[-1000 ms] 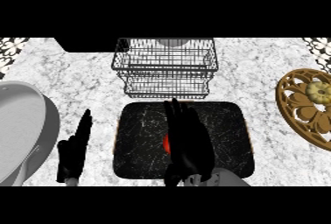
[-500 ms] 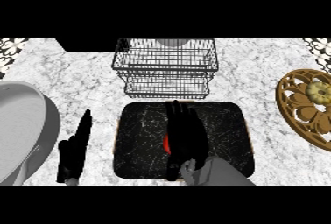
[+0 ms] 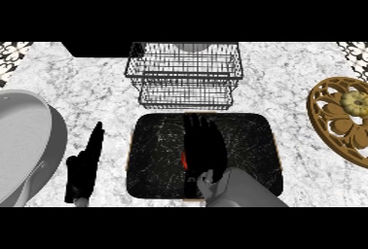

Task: Pick the tomato from the tray and place it in the tiered basket

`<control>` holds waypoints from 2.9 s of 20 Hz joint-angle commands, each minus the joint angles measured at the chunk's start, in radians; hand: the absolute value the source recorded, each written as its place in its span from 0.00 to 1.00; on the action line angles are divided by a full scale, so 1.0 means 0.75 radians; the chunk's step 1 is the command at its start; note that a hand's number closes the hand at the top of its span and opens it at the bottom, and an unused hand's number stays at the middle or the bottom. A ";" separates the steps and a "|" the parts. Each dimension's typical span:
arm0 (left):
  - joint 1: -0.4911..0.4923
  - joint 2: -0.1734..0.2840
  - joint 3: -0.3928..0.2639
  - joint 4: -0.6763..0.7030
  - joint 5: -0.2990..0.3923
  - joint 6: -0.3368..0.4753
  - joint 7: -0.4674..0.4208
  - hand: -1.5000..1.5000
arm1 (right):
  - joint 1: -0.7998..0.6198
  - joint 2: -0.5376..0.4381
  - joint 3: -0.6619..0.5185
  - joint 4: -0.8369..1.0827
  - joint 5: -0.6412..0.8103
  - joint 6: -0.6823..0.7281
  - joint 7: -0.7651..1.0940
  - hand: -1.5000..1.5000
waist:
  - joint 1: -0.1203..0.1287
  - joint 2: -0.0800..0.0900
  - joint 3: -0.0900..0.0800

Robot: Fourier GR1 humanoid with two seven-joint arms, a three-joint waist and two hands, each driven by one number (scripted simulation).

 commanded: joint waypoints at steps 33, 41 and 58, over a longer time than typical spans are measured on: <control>0.083 -0.084 0.049 -0.096 -0.124 -0.027 0.118 0.50 | 0.100 -0.209 -0.028 0.166 0.214 -0.115 -0.447 1.00 | -0.009 0.004 -0.005; 0.006 -0.082 0.109 0.021 -0.106 -0.070 0.088 0.50 | 0.269 -0.613 -0.345 -0.118 -0.028 -0.105 -0.900 1.00 | -0.029 0.005 -0.006; -0.011 -0.112 0.125 0.094 -0.128 -0.089 0.037 0.50 | -0.181 -0.756 -1.033 -0.763 -0.639 0.168 -0.405 1.00 | -0.017 0.004 -0.008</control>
